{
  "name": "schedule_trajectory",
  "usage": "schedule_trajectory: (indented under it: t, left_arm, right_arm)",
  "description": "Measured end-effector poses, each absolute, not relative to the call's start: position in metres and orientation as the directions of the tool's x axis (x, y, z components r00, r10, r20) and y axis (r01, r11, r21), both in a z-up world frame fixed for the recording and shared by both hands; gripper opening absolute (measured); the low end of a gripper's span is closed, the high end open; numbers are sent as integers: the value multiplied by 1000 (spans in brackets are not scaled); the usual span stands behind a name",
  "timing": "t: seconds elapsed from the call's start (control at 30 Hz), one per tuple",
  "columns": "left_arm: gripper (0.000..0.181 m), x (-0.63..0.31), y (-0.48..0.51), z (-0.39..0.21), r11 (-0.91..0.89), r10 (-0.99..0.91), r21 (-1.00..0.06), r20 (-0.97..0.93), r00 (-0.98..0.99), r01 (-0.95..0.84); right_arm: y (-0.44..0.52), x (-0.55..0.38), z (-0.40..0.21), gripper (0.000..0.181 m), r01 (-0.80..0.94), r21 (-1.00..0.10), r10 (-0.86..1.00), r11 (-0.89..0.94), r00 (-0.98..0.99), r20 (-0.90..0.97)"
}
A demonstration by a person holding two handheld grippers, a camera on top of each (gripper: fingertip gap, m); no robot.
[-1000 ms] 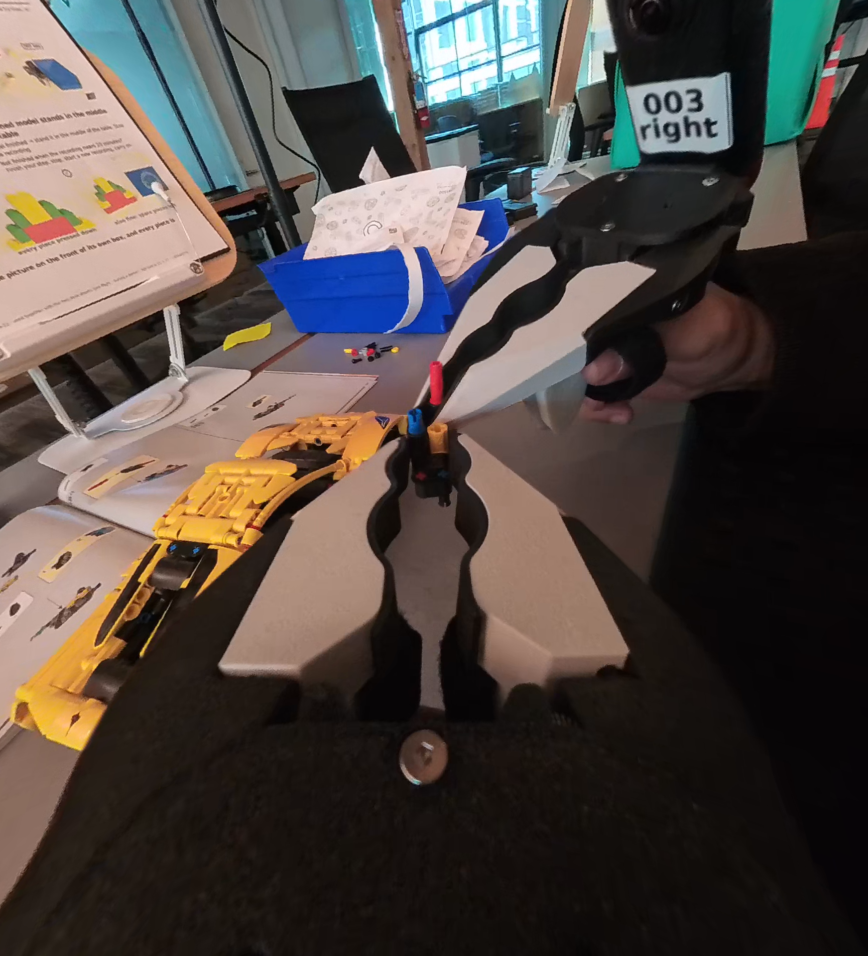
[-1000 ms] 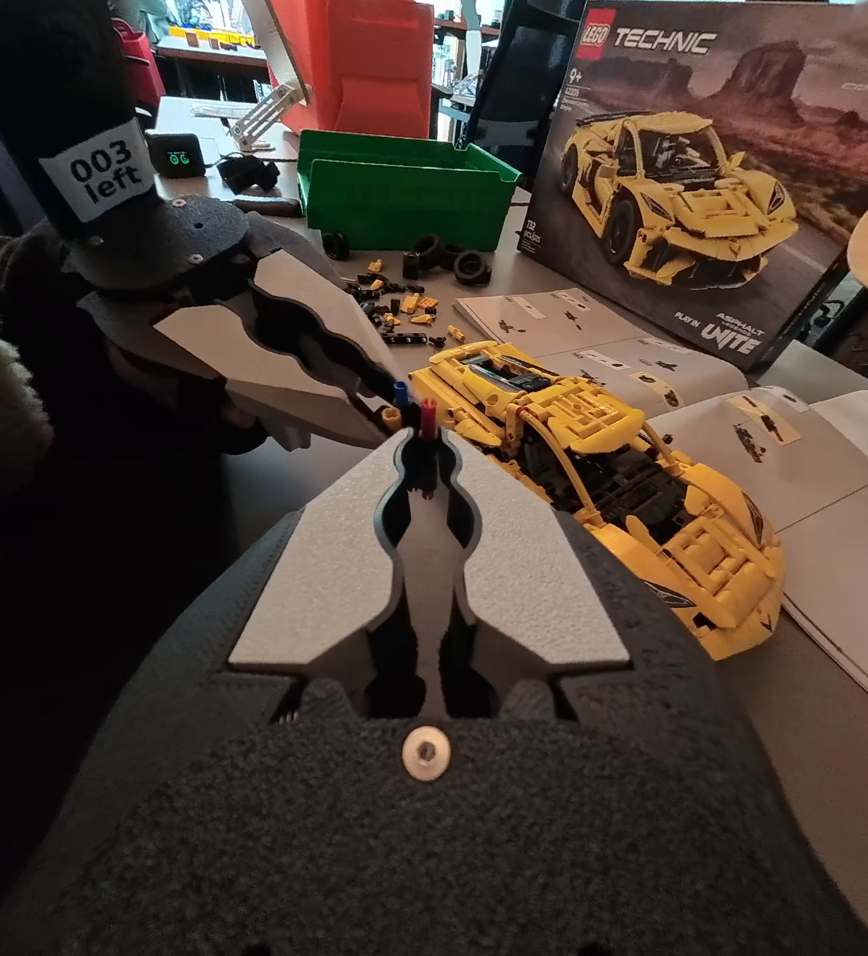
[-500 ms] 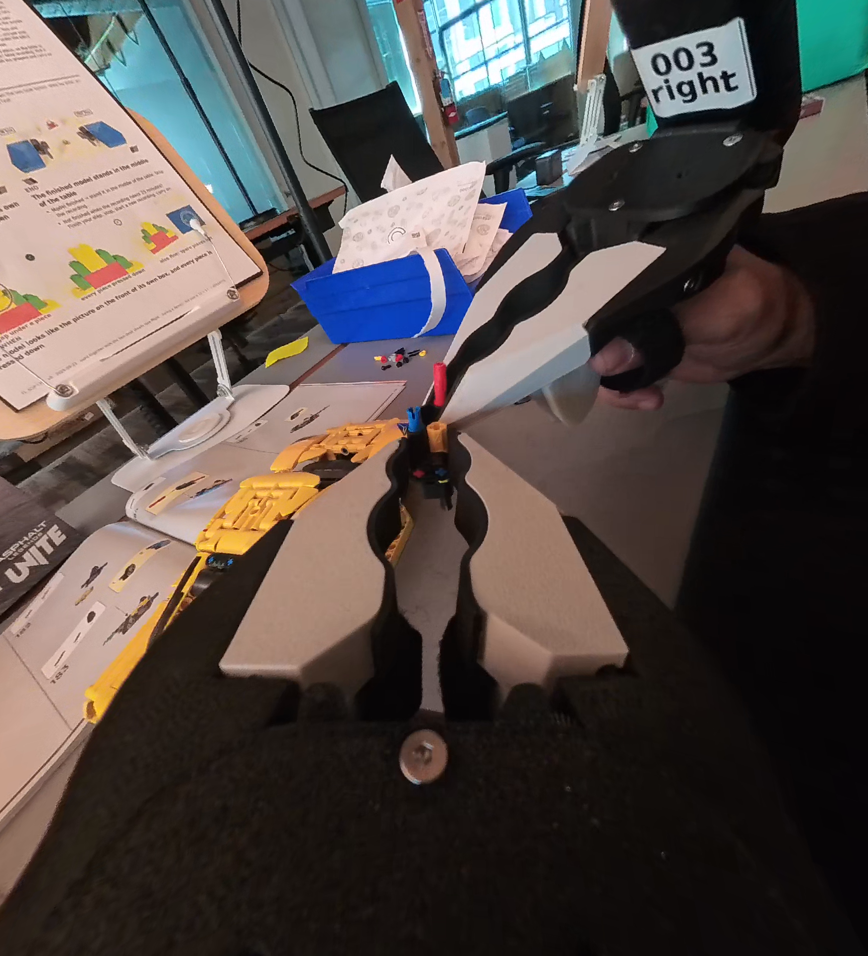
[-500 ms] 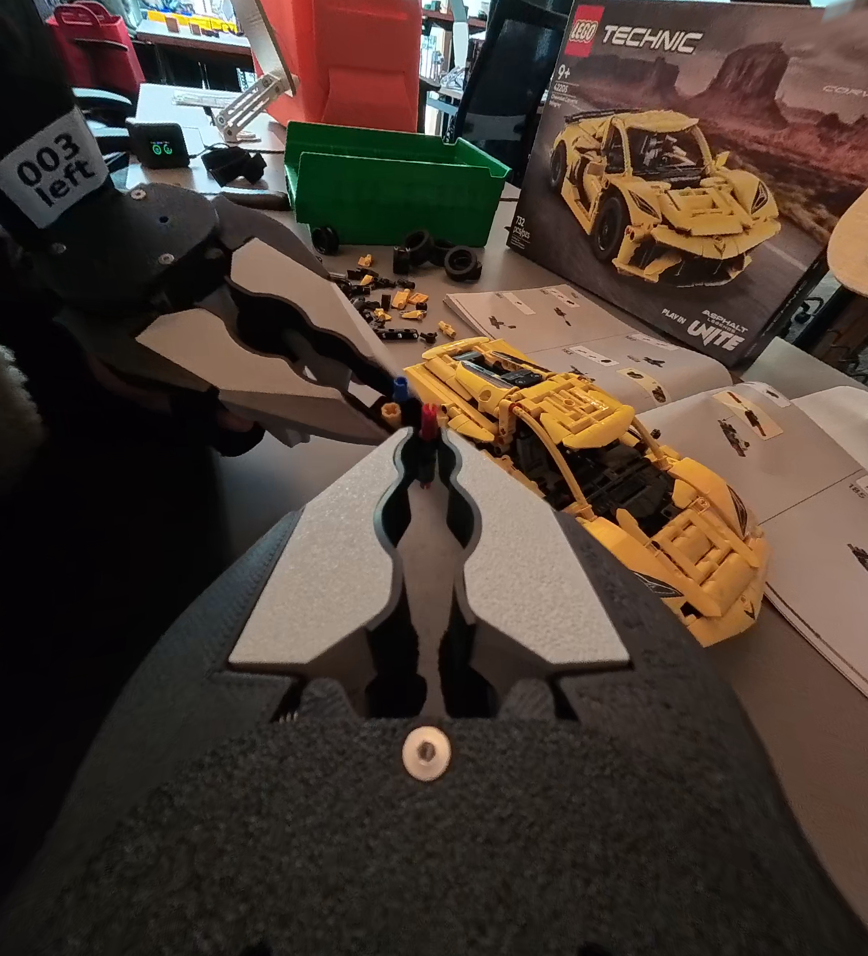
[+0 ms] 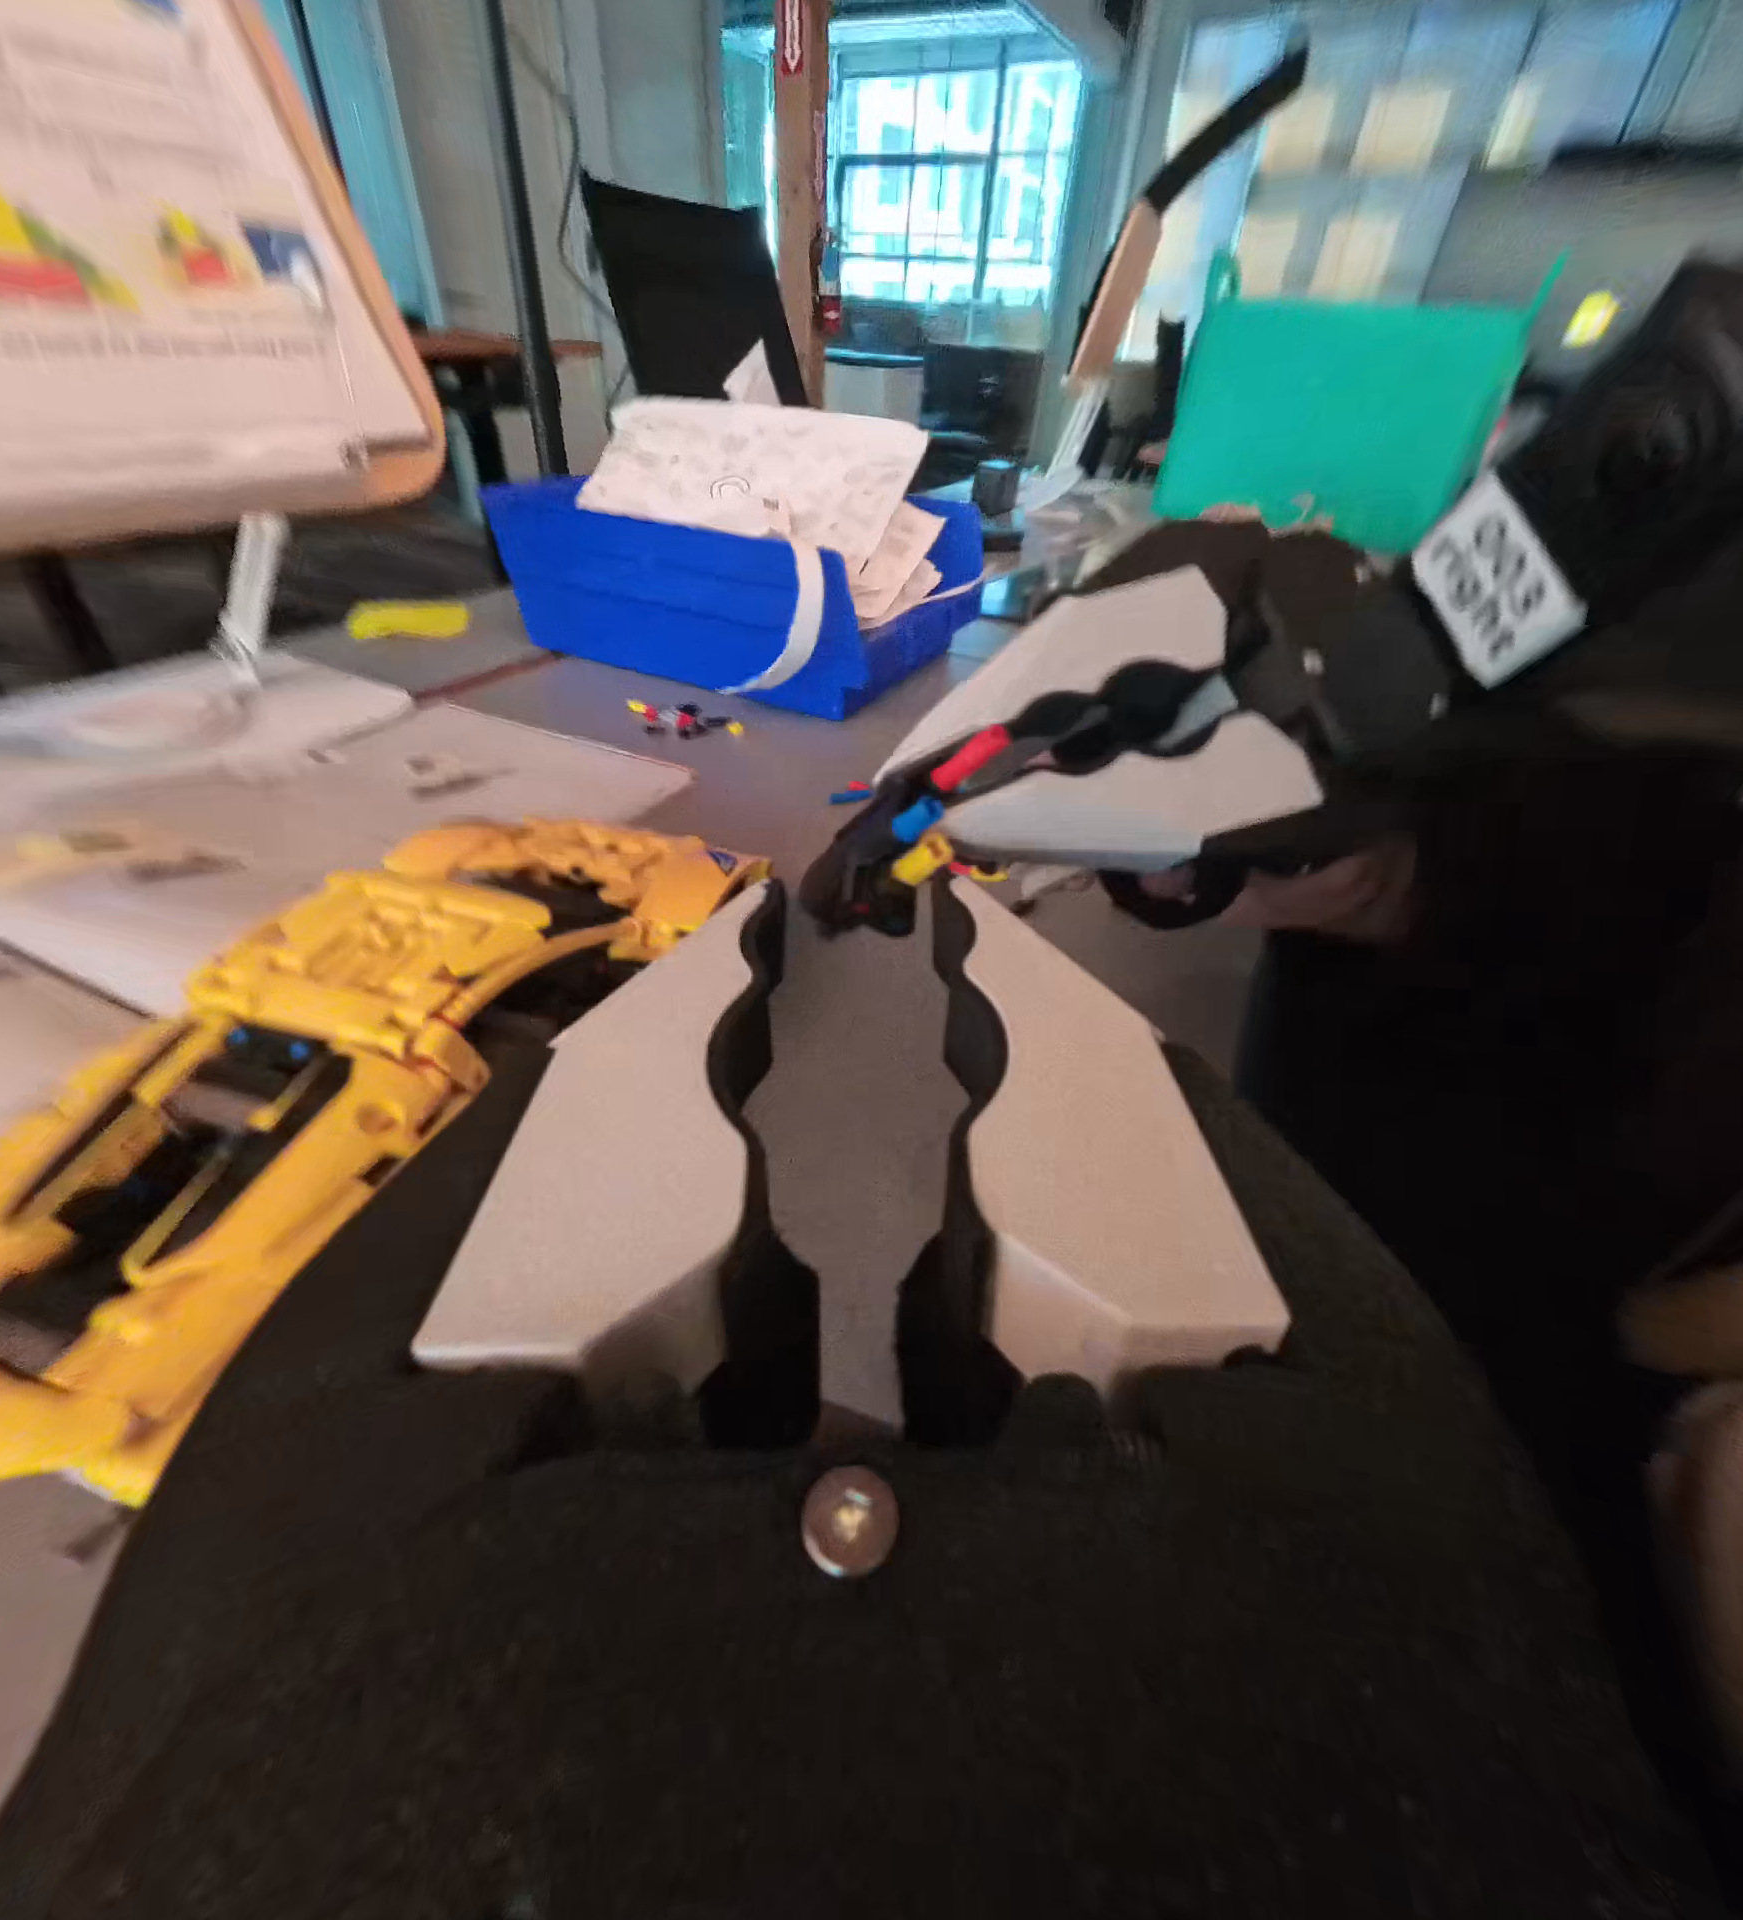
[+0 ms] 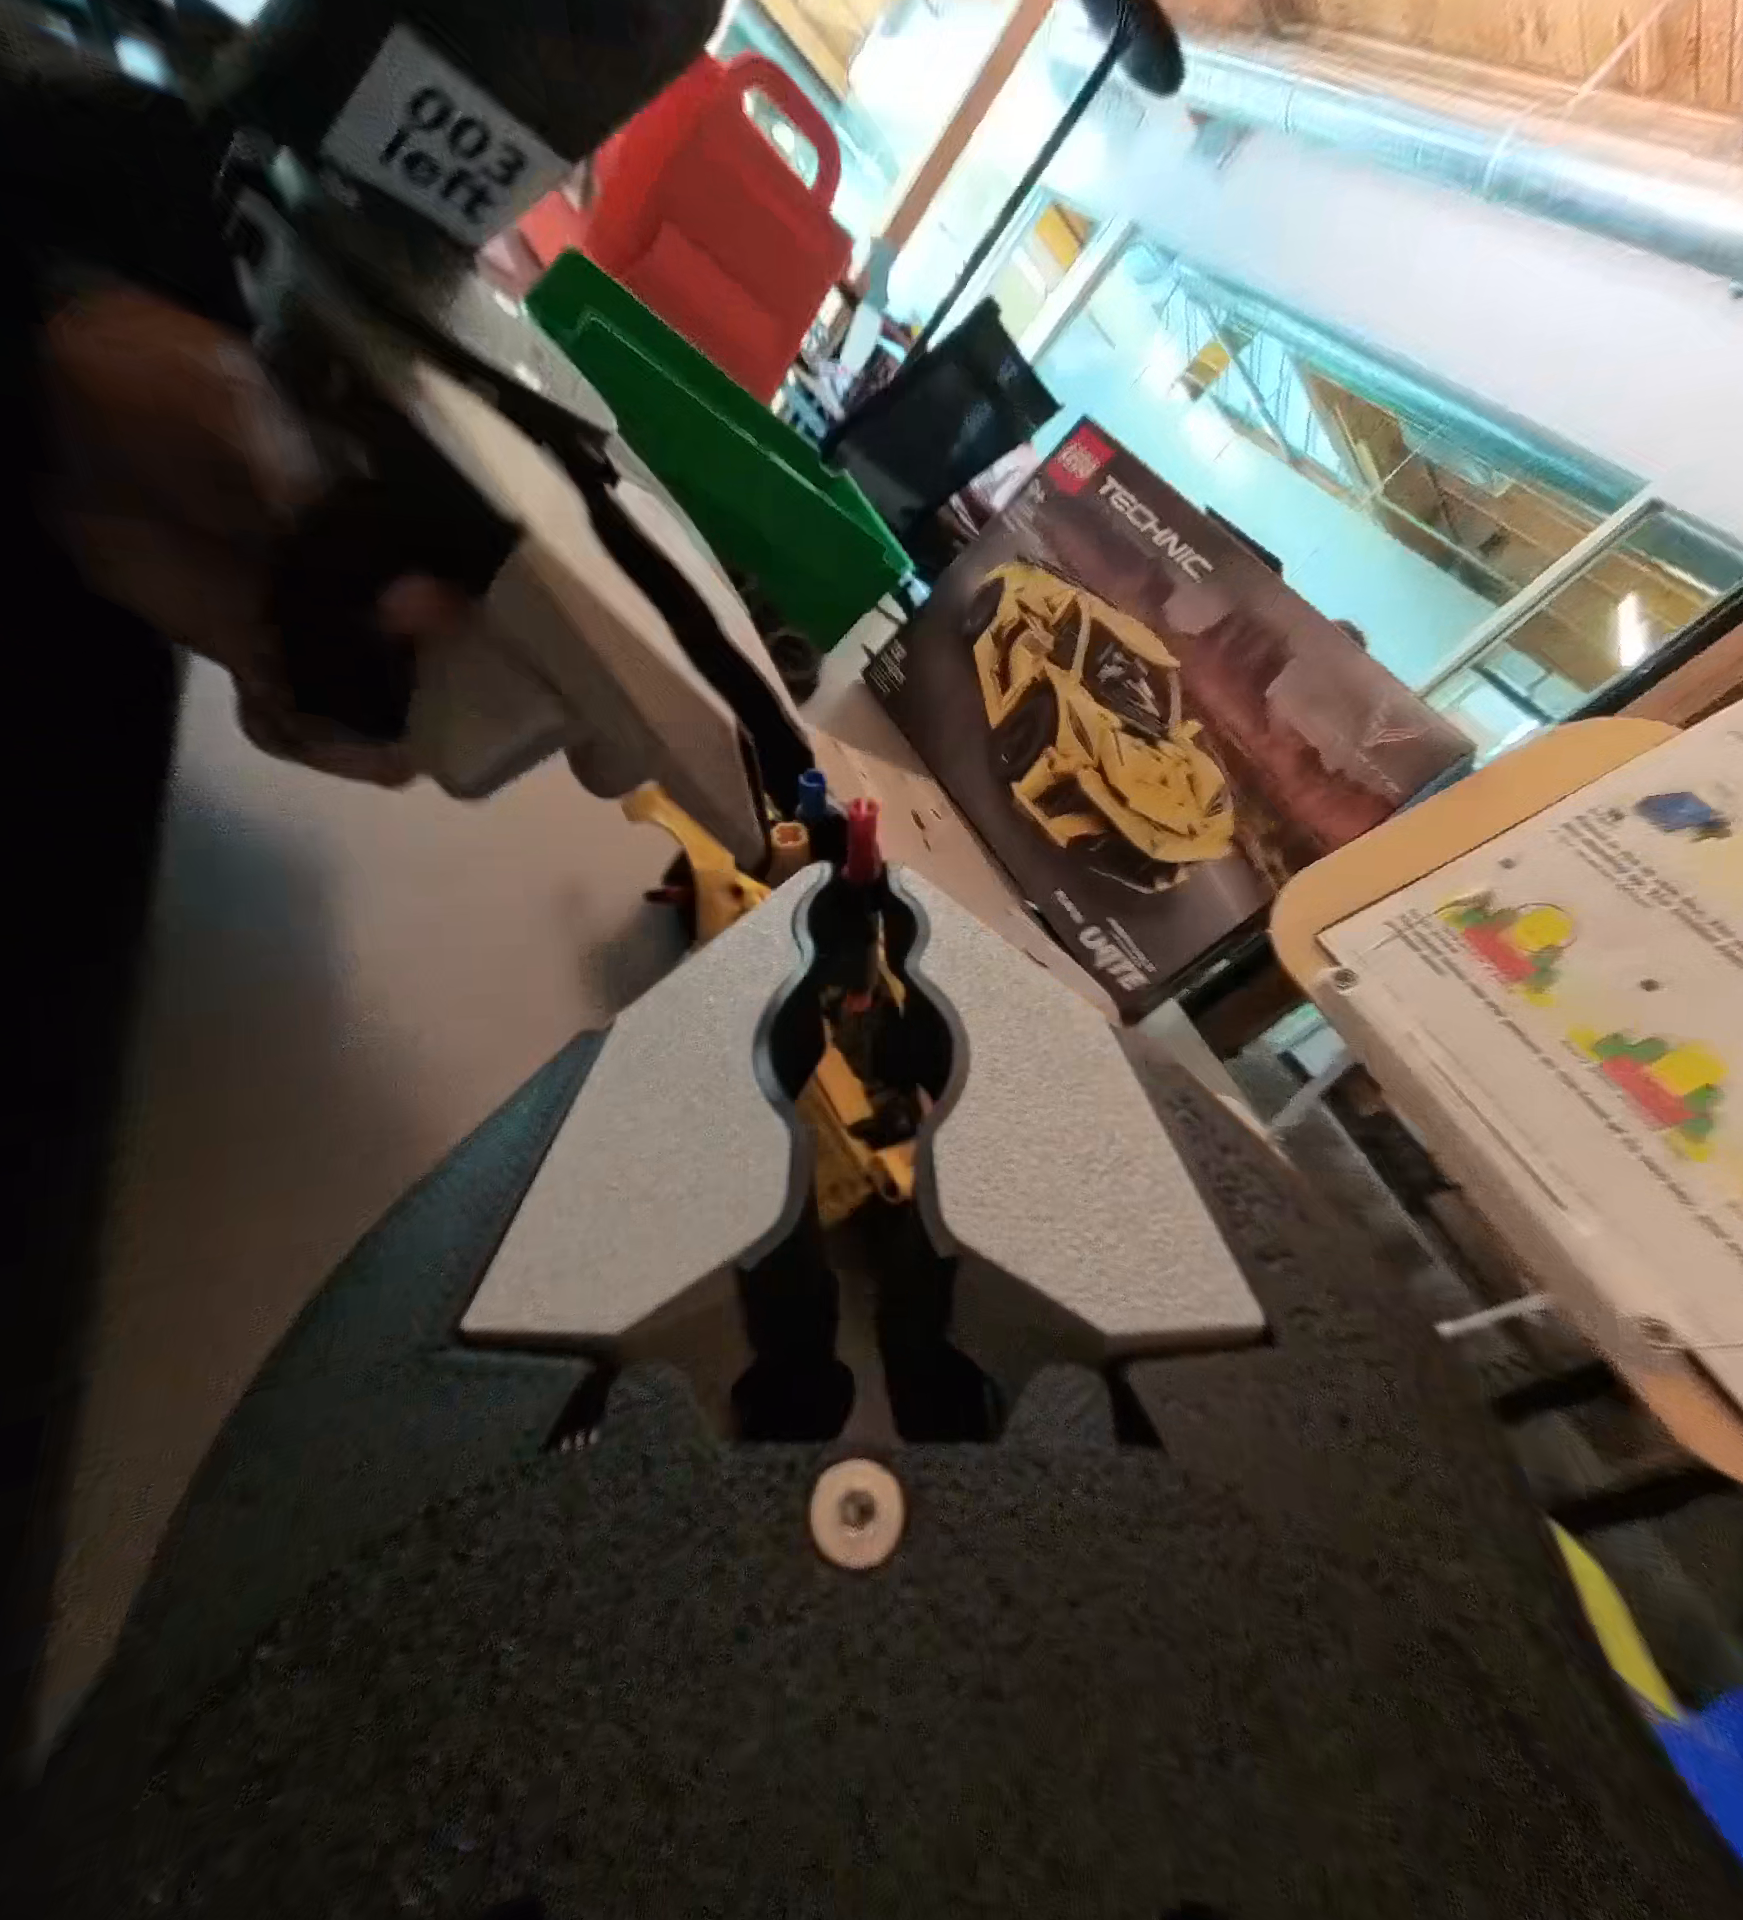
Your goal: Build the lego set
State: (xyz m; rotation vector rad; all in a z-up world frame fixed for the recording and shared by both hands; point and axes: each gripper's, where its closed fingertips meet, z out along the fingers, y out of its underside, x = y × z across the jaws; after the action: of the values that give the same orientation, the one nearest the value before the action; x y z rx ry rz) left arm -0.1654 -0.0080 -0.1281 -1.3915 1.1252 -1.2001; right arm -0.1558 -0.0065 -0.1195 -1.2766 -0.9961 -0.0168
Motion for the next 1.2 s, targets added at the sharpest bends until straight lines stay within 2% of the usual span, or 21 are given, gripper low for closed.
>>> schedule_trajectory:
  t: [0.1,0.17,0.37,0.6,0.67,0.73,0.8,0.87,0.97,1.1,1.2]
  left_arm:
    - [33,-170,-4,-117,-391,-920,-920,391,-11,29]
    - [39,-171,-5,-115,-484,-874,-874,480,-75,38]
    - [44,-174,-21,-103,-573,-802,-819,551,-230,33]
    - [45,-177,-25,-96,-591,-784,-805,557,-273,55]
    - [45,-178,-15,-98,-608,-781,-791,580,-233,71]
    - [45,-180,-4,-102,-617,-781,-783,595,-191,85]
    - [45,-182,5,-105,-609,-791,-787,594,-146,96]
    - [44,-183,12,-108,-609,-793,-787,599,-114,102]
    - [44,-184,19,-114,-634,-773,-768,628,-88,93]
    - [42,-186,25,-119,-654,-757,-752,650,-68,84]
    - [42,-182,22,-128,-651,-759,-758,650,-46,36]
  right_arm:
    - [-7,-154,-114,6,552,-729,439,405,583,684]
    - [-13,-160,-109,5,545,-700,420,461,561,714]
    - [-24,-167,-96,6,530,-647,362,548,548,755]
    - [-19,-172,-110,6,575,-638,380,513,514,769]
    - [-13,-171,-120,6,589,-674,420,445,527,739]
    - [-7,-165,-128,6,538,-779,498,322,603,623]
    - [0,-156,-145,6,484,-870,582,94,682,442]
    - [3,-149,-167,6,423,-898,647,-124,720,250]
    - [4,-143,-201,6,347,-847,670,-404,742,-15]
    - [6,-136,-211,6,146,-782,583,-606,750,-312]
    - [15,-120,-213,6,20,-751,476,-660,784,-398]
